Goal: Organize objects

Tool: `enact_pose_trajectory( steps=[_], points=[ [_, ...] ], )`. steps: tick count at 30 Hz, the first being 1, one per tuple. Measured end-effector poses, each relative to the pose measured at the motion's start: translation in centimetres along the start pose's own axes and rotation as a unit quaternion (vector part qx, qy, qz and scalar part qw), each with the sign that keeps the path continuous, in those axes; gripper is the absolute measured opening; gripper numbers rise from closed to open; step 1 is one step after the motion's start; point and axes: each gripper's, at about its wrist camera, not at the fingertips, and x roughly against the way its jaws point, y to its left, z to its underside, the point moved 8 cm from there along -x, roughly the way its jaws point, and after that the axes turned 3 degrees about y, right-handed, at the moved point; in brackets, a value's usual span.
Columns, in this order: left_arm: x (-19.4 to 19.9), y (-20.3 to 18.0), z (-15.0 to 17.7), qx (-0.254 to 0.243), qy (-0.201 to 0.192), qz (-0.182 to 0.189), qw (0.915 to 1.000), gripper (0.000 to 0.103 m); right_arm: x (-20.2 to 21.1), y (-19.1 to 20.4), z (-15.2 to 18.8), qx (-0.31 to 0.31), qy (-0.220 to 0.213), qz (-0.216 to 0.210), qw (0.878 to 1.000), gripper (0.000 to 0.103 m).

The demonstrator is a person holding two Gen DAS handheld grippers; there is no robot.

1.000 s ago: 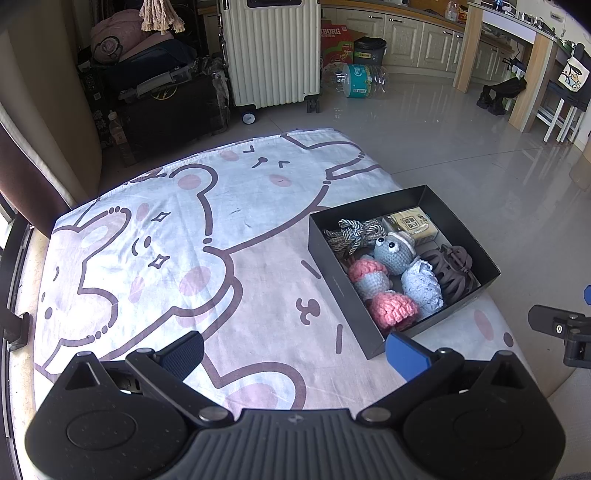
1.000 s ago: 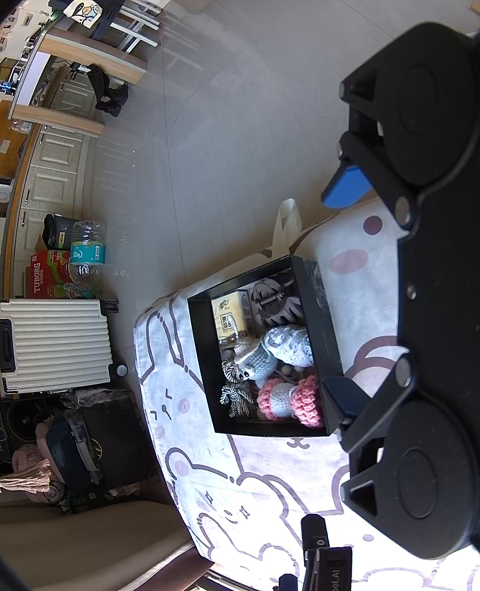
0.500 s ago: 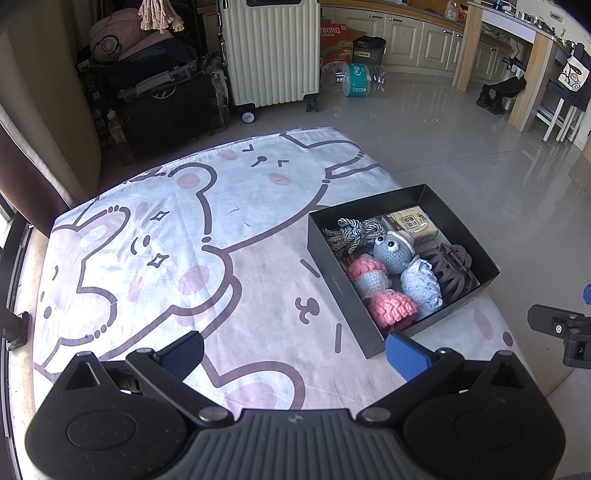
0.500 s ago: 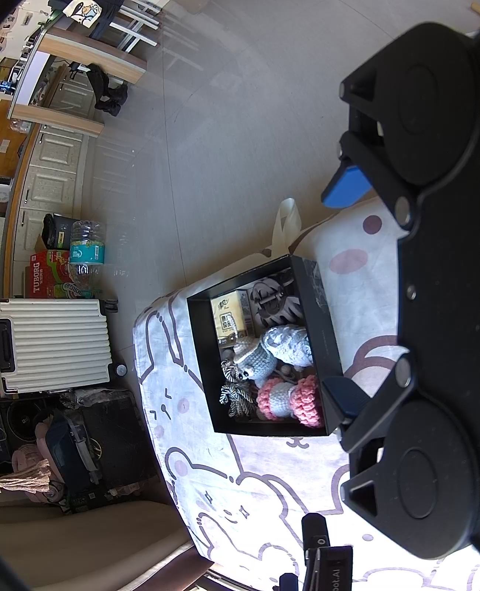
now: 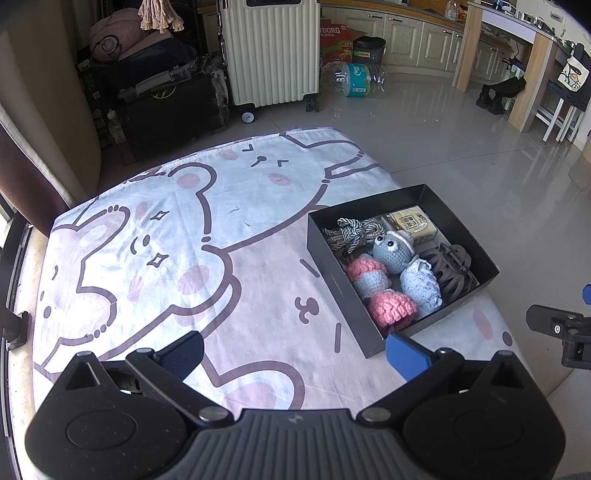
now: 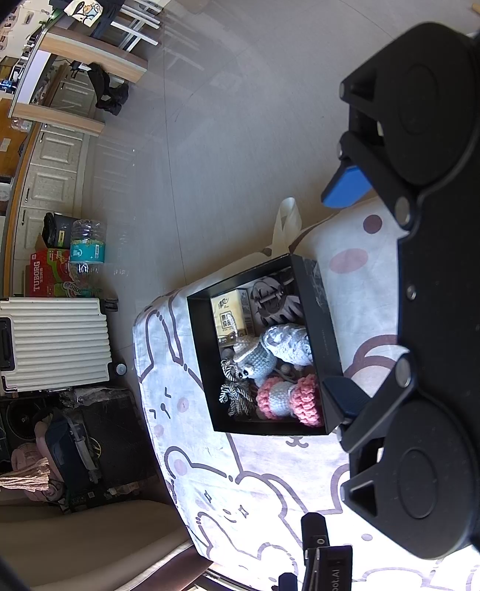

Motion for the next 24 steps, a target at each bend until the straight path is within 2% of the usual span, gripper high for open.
enact_pose_trajectory(
  steps=[24],
  points=[
    [0.07, -0.2, 0.04, 0.001, 0.0, 0.001, 1.0, 0.103, -0.06, -0.02, 0.06, 0.002, 0.0, 0.0, 1.0, 0.099]
  ],
)
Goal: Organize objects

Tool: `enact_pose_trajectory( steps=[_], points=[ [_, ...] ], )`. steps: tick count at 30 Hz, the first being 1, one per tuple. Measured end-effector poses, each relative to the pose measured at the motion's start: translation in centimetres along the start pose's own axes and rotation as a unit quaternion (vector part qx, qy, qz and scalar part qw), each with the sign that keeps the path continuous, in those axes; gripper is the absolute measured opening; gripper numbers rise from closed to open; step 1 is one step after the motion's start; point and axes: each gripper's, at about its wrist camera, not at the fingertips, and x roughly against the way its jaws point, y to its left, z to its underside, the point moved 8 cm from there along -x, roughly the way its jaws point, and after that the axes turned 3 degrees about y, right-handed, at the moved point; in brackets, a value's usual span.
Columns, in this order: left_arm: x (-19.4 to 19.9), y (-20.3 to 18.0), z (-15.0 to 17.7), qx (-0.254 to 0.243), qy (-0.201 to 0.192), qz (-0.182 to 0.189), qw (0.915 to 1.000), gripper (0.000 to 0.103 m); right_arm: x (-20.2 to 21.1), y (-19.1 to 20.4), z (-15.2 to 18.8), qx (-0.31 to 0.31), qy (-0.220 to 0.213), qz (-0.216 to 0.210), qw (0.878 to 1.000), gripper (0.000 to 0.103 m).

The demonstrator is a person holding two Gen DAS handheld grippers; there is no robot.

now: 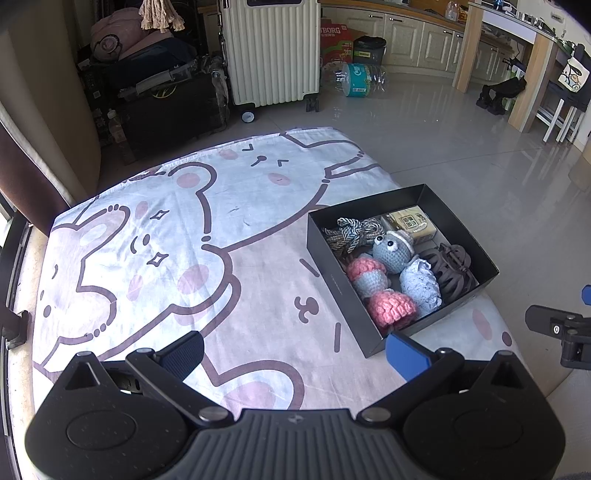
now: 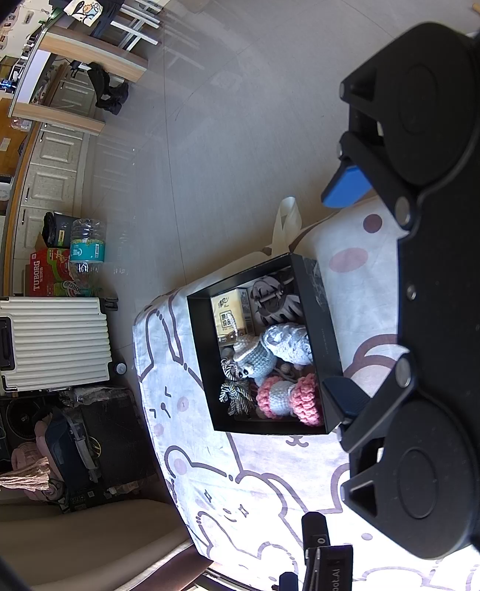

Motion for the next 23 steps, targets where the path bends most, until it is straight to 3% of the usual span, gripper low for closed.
enact_pose_trajectory(
  steps=[23],
  points=[
    [-0.03, 0.14, 0.12, 0.002, 0.004, 0.0, 1.0, 0.103, 0.09, 0.19, -0.16, 0.006, 0.002, 0.003, 1.0, 0.099]
  ],
)
